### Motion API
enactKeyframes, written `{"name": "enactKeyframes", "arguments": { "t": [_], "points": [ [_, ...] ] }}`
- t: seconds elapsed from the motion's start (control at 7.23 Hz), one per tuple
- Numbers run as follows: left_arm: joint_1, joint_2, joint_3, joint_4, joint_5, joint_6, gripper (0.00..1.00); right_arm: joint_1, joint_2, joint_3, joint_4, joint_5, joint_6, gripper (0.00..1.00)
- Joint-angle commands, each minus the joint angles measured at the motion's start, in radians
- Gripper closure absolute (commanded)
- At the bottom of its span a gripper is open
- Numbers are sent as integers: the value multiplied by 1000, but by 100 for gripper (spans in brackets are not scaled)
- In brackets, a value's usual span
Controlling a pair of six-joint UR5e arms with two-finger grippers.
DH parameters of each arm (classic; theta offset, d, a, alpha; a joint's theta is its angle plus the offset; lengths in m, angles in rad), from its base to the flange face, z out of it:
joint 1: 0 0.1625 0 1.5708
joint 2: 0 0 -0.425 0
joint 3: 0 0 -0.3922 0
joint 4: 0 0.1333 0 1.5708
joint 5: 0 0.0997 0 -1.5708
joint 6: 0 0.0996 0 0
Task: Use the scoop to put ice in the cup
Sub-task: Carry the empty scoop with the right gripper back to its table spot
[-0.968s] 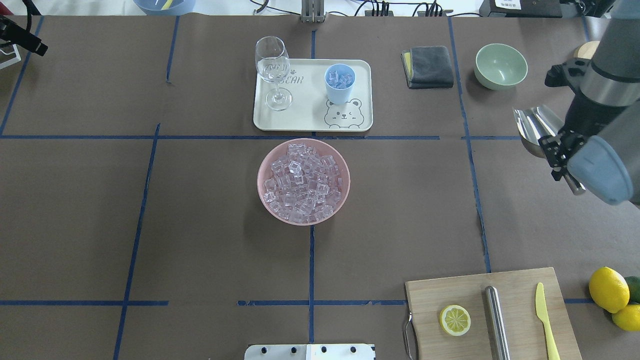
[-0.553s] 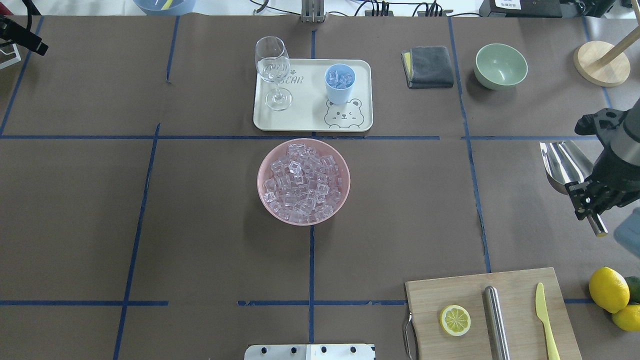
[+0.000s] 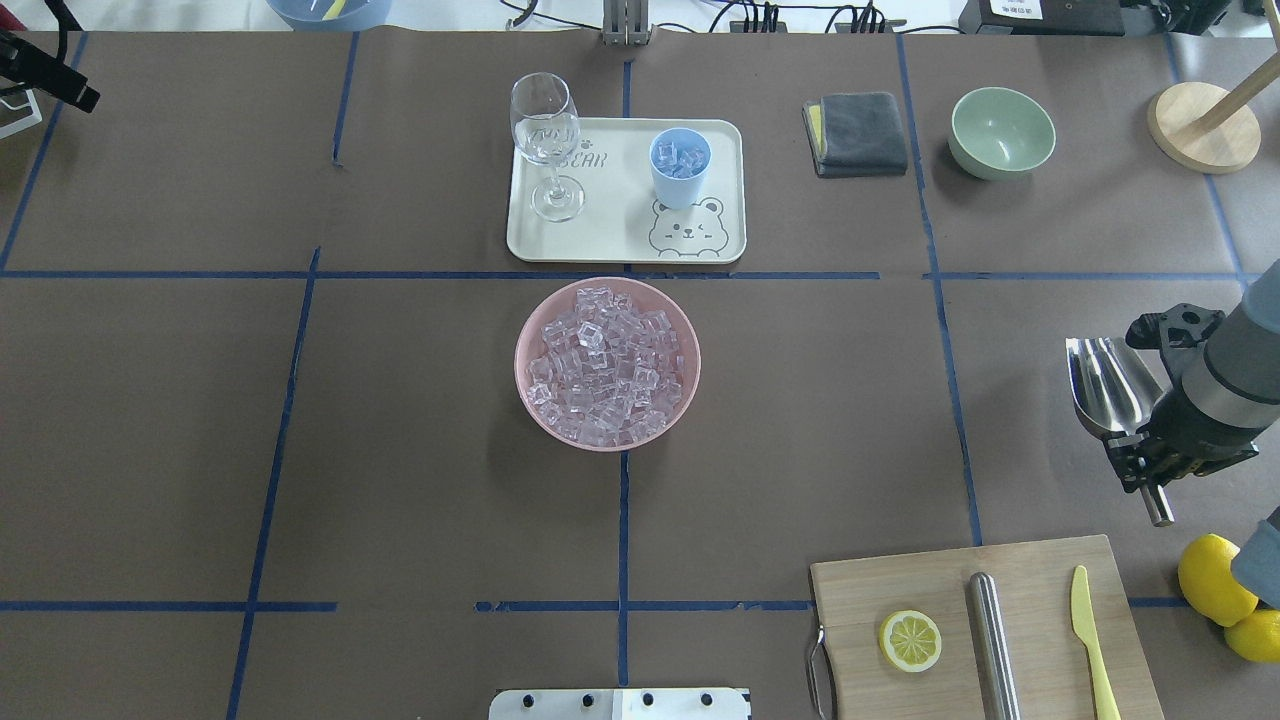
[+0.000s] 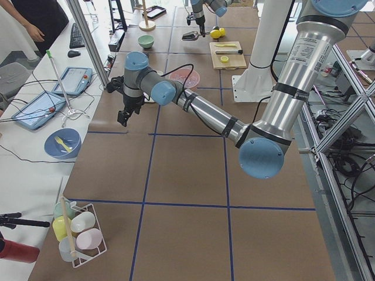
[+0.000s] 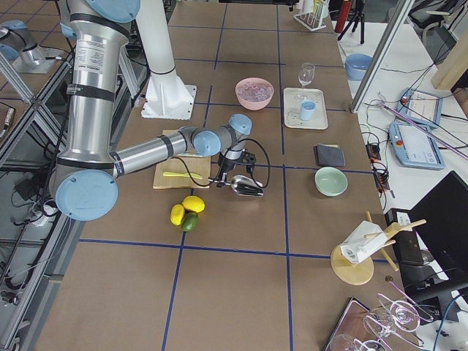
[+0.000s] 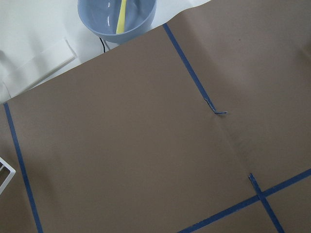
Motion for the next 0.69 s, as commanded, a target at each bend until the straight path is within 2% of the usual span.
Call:
{"name": "enactKeyframes", "arguments": {
  "t": [0.0,0.42,0.55],
  "points": [
    [2,0,2,0,0,0,0,-15,6,-15,12,-2,9,100],
    [2,0,3,0,0,0,0,-16,16,-29,12,-1,9,100],
    [2,0,8,0,-1,0,0,-17,17,-31,12,-1,7,97]
  ]
}}
